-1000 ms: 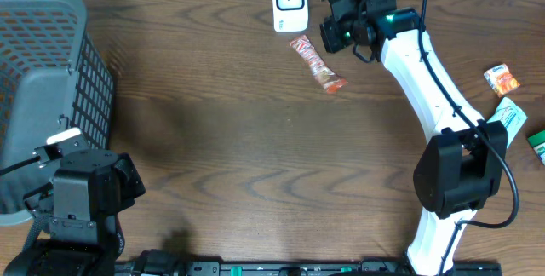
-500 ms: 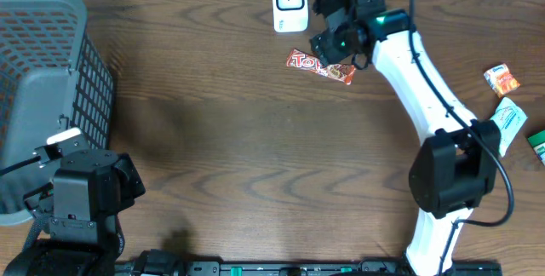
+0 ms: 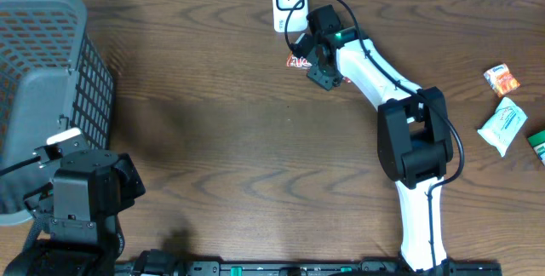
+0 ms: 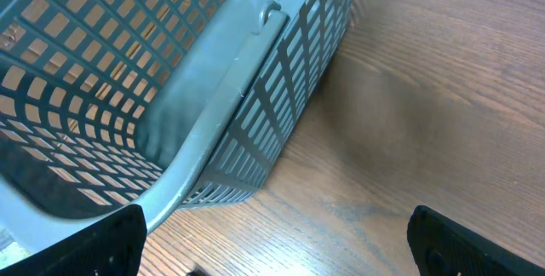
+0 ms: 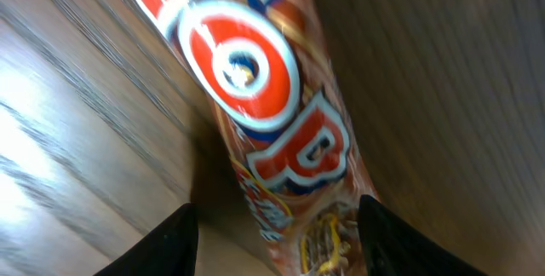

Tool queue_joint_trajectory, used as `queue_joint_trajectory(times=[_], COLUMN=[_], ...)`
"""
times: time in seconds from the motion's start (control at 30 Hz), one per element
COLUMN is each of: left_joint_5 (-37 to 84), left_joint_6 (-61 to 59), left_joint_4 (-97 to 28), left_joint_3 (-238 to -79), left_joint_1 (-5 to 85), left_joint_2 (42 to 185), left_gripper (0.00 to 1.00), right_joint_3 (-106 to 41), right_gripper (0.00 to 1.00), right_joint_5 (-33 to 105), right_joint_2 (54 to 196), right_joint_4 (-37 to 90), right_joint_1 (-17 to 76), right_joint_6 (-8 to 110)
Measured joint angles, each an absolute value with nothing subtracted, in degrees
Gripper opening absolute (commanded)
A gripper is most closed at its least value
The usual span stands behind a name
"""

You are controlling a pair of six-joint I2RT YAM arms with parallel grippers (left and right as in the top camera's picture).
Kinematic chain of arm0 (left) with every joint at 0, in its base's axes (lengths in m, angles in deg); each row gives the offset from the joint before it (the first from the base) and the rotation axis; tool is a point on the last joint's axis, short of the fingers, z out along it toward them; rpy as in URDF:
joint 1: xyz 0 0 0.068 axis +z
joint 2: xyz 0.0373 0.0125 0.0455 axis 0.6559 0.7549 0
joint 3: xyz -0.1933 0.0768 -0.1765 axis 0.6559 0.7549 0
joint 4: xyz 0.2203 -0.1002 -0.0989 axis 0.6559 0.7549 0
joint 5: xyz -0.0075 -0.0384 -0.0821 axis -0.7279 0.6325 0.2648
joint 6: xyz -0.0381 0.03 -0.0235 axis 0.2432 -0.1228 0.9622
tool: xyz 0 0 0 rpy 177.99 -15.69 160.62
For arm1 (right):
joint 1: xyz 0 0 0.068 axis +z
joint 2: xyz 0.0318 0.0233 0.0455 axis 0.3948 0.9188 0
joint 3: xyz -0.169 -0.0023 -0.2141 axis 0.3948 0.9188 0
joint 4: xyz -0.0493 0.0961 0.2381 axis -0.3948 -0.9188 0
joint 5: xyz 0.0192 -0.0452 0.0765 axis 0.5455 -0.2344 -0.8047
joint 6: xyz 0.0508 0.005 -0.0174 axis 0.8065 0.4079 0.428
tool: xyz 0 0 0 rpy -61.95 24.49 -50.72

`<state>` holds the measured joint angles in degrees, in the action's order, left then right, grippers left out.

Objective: Scan the item barcode

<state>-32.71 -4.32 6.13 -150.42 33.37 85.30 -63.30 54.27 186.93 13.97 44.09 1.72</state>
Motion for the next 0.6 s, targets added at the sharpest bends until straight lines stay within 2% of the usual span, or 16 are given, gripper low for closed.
queue_joint_trajectory(times=[0.17,0.33,0.4,0.5,0.6], left_joint_5=[-32.71,-32.71,-32.71,-32.71,-32.71], left_joint_6=[-4.32,-4.32,-4.32,-4.32,-4.32], left_joint_4=[6.13,6.13,6.15,6.13,6.13], left_joint_3=[-150.42,-150.42,-150.42,-150.42,-150.42], left_joint_1=[33.37,33.37,33.37,33.37,33.37], left_joint_2=[85.3,85.3,85.3,85.3,85.3], left_gripper=[0.98,0.98,0.98,0.98,0.98], right_joint_3=[-63.22,-63.24,-63.39,-64.02,-64.51], right_gripper=[0.59,0.53,0.45,0.24,0.14], right_joint_5=[56.83,57.64,57.86,58.12,58.19], right_joint_2=[186.98,187.48,187.74,188.57,189.18], right_joint_4=[14.67,15.35,15.53,15.63,15.53], right_joint_1=[44.07,44.01,43.98,43.96,43.96], right_joint_6=[-0.05,-1.09,-1.55,-1.88,-0.85])
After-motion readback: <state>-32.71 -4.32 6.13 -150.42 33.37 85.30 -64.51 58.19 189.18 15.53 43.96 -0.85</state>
